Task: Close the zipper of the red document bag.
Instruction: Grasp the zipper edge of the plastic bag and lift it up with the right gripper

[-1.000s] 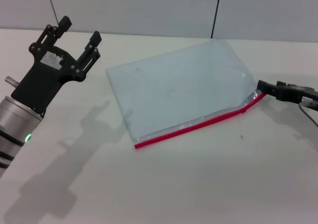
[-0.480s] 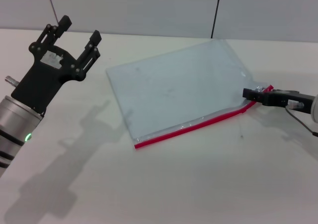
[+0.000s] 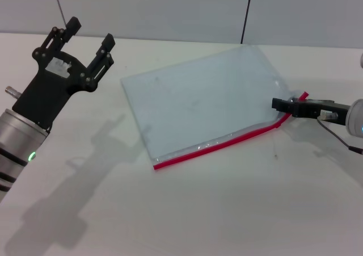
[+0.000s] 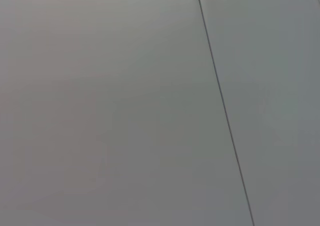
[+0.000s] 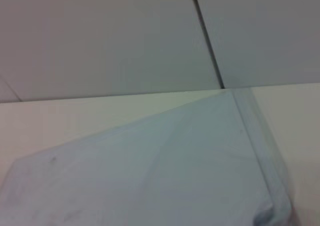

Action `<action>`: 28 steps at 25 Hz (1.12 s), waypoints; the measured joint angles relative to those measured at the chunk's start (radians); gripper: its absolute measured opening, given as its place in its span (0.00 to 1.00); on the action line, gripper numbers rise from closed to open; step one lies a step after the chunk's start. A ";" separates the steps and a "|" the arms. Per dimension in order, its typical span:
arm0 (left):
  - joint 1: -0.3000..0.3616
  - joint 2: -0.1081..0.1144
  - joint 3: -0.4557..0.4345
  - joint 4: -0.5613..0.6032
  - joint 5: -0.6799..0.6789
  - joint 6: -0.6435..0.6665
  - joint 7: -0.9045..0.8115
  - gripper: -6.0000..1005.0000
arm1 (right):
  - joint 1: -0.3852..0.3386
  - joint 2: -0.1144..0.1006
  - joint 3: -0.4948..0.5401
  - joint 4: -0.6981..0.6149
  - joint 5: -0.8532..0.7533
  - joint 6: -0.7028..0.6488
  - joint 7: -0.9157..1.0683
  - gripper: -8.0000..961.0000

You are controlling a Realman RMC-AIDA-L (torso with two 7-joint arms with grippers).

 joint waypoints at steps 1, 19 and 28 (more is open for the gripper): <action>0.000 0.000 0.000 0.000 0.000 0.000 0.000 0.71 | 0.002 0.000 0.000 0.003 -0.002 0.007 0.000 0.65; -0.001 0.000 0.001 -0.002 0.000 0.000 0.000 0.71 | 0.018 0.005 -0.042 0.011 -0.012 -0.010 -0.021 0.12; -0.001 0.000 0.004 0.000 0.010 0.000 0.004 0.71 | 0.011 0.005 -0.039 0.008 0.042 -0.145 -0.078 0.02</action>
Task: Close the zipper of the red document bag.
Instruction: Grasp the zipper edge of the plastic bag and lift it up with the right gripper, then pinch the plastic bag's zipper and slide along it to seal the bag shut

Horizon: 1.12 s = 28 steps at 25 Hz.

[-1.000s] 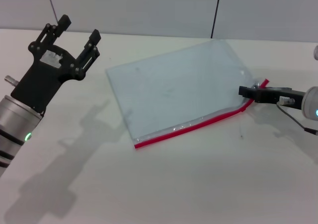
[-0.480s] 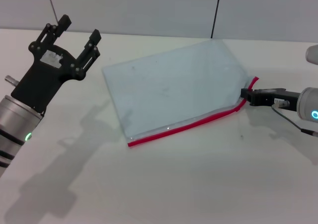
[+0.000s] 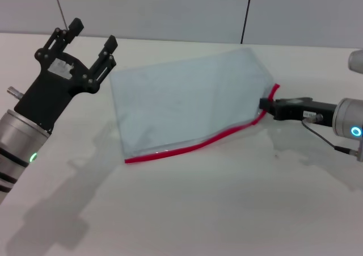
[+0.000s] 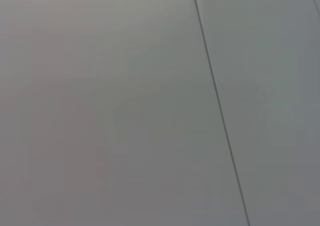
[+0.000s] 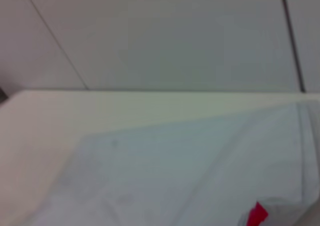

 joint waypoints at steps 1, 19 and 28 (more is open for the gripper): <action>0.000 0.000 0.000 0.000 0.006 0.000 0.001 0.71 | -0.001 -0.001 0.000 0.001 0.022 -0.020 -0.010 0.02; -0.093 -0.006 0.005 -0.045 0.231 -0.141 0.047 0.71 | 0.107 0.006 0.008 0.120 0.224 -0.210 -0.171 0.02; -0.101 -0.008 0.007 -0.109 0.239 -0.193 0.222 0.71 | 0.114 0.006 0.035 0.136 0.230 -0.232 -0.173 0.02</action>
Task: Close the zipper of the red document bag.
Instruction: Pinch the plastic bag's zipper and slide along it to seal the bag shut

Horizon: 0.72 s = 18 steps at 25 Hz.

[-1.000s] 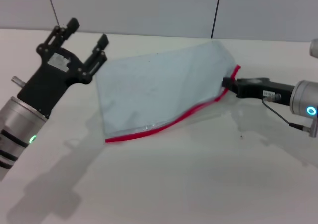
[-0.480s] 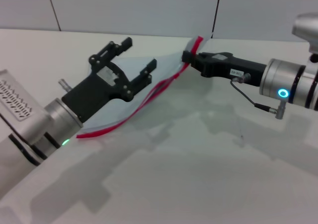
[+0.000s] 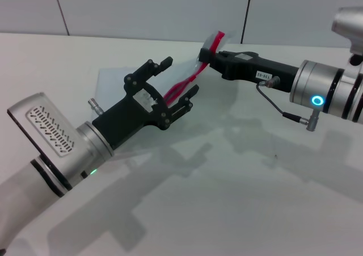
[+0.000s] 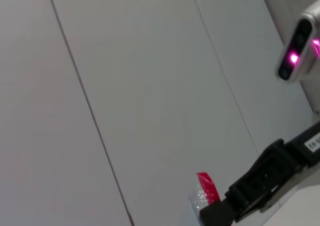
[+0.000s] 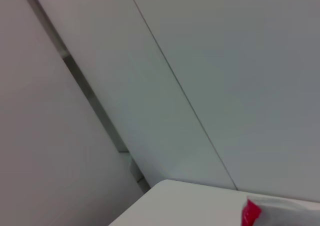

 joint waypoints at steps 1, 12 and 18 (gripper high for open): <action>0.001 0.000 -0.002 -0.003 -0.001 -0.001 0.018 0.71 | 0.002 0.000 -0.001 0.003 -0.001 -0.001 0.000 0.02; 0.007 -0.004 -0.004 -0.006 -0.005 -0.012 0.117 0.71 | 0.018 0.000 -0.022 0.025 -0.008 -0.024 -0.004 0.02; 0.006 -0.004 -0.005 -0.020 -0.006 -0.028 0.173 0.71 | 0.023 0.000 -0.032 0.032 -0.008 -0.026 -0.004 0.02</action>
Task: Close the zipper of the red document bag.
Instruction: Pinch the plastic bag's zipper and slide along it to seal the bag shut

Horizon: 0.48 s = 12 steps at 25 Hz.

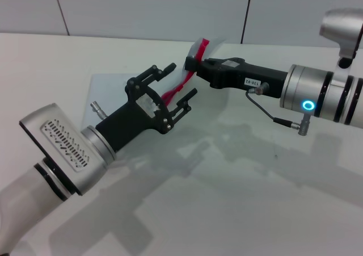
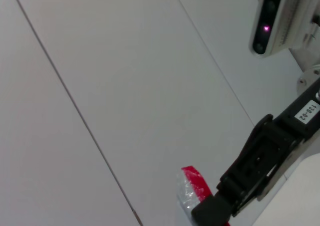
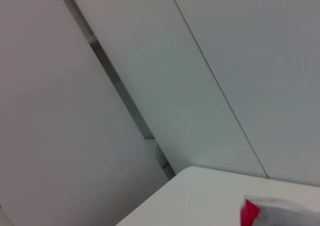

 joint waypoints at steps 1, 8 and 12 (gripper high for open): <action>0.000 0.000 0.000 -0.002 0.000 0.000 0.010 0.69 | 0.000 0.000 0.000 0.000 0.000 0.000 0.000 0.02; 0.003 0.000 -0.001 -0.010 0.000 0.000 0.059 0.41 | 0.002 0.000 -0.001 0.002 0.000 0.000 0.000 0.02; 0.005 -0.001 -0.002 -0.020 -0.006 -0.002 0.078 0.29 | 0.002 0.000 -0.003 0.002 0.000 0.000 0.000 0.02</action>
